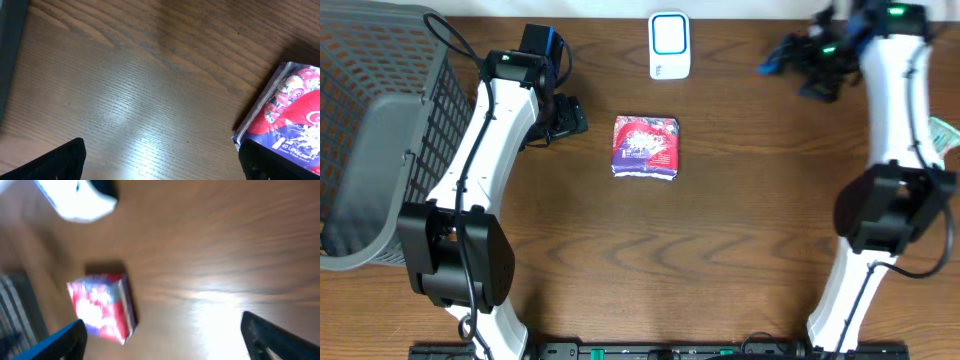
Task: Scan the item barcode
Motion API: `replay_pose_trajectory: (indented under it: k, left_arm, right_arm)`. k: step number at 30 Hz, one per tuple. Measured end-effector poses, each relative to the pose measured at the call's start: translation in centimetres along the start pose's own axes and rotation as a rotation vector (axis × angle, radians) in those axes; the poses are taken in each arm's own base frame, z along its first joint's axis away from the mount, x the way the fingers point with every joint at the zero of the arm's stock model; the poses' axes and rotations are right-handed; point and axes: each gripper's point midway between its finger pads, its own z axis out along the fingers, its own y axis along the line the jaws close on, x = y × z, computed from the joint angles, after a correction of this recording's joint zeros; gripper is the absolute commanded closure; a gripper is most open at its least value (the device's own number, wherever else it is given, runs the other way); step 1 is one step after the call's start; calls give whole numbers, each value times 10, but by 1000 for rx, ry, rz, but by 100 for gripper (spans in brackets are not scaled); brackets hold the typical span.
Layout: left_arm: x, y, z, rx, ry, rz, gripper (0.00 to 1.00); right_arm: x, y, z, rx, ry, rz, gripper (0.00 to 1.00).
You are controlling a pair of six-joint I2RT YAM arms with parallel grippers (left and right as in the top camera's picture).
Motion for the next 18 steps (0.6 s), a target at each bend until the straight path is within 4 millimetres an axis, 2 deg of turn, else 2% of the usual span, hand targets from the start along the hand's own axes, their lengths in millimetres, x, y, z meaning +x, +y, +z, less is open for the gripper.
replay_pose_trajectory:
  k: [5, 10, 14, 17, 18]
  left_arm:
    - [0, 0, 0, 0, 0, 0, 2]
    - [0, 0, 0, 0, -1, 0, 2]
    - [0, 0, 0, 0, 0, 0, 2]
    - [0, 0, 0, 0, 0, 0, 2]
    - [0, 0, 0, 0, 0, 0, 2]
  right_arm:
    - [40, 40, 66, -45, 134, -106, 21]
    - [87, 68, 125, -127, 246, -181, 21]
    - [116, 76, 160, -180, 289, -208, 20]
    - [126, 71, 177, -198, 294, -188, 20]
    - [128, 73, 179, -219, 298, -176, 23]
